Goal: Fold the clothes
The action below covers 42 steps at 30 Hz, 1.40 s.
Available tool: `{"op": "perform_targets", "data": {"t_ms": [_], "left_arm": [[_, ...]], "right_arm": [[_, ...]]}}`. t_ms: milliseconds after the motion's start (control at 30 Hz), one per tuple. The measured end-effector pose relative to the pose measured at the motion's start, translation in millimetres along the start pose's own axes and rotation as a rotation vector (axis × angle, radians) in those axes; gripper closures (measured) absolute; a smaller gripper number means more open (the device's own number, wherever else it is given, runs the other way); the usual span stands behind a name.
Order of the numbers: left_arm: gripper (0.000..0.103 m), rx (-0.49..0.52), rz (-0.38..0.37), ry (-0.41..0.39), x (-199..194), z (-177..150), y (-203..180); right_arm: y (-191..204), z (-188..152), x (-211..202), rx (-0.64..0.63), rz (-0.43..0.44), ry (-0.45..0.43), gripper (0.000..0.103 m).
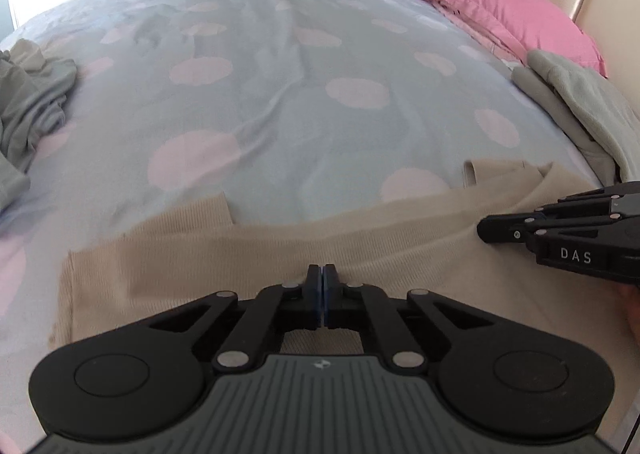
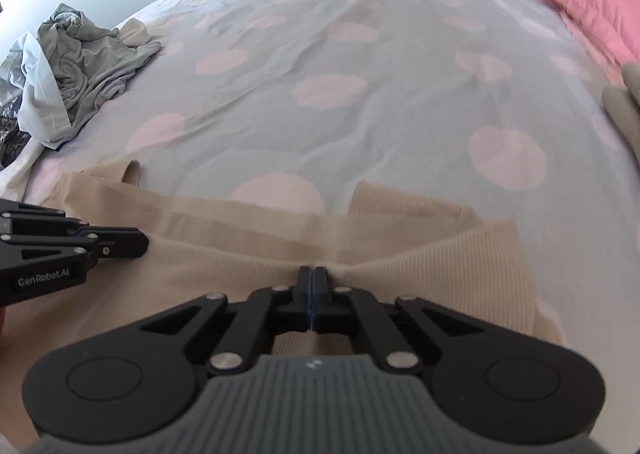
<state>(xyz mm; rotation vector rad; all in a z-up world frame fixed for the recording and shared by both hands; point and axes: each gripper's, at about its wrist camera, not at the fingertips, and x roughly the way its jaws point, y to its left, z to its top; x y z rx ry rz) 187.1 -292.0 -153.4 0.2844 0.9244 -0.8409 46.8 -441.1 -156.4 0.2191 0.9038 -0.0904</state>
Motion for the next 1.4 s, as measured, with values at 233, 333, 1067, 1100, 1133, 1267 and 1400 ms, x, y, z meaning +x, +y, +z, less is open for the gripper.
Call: {"op": "perform_targets", "data": {"t_ms": [233, 333, 1067, 1100, 1133, 1267, 1400], "left_arm": [[0.073, 0.026, -0.038, 0.017, -3.9, 26.6, 11.9], [0.072, 0.046, -0.043, 0.073, 10.3, 25.8, 6.6], [0.101, 0.017, 0.086, 0.0, 9.1, 31.8, 13.3], [0.099, -0.005, 0.08, -0.005, 4.7, 30.9, 20.3], [0.098, -0.028, 0.075, -0.009, 0.3, 29.9, 27.3], [0.098, -0.004, 0.067, -0.017, -23.0, 21.3, 36.2], [0.098, 0.024, 0.061, -0.025, -46.5, 12.3, 44.1]], "right_arm": [[-5.8, 26.6, -8.8, 0.013, 0.105, 0.007, 0.075], [-0.9, 24.3, -7.3, -0.036, 0.089, -0.004, 0.069], [10.7, 40.3, 7.4, -0.155, -0.074, -0.074, 0.096], [4.3, 41.5, 2.2, -0.131, -0.064, -0.078, 0.093], [-2.1, 42.7, -2.9, -0.107, -0.055, -0.082, 0.092], [-27.6, 40.3, -28.7, -0.034, -0.031, -0.07, 0.09], [-35.8, 21.2, -46.4, -0.014, 0.01, -0.032, 0.09]]}}
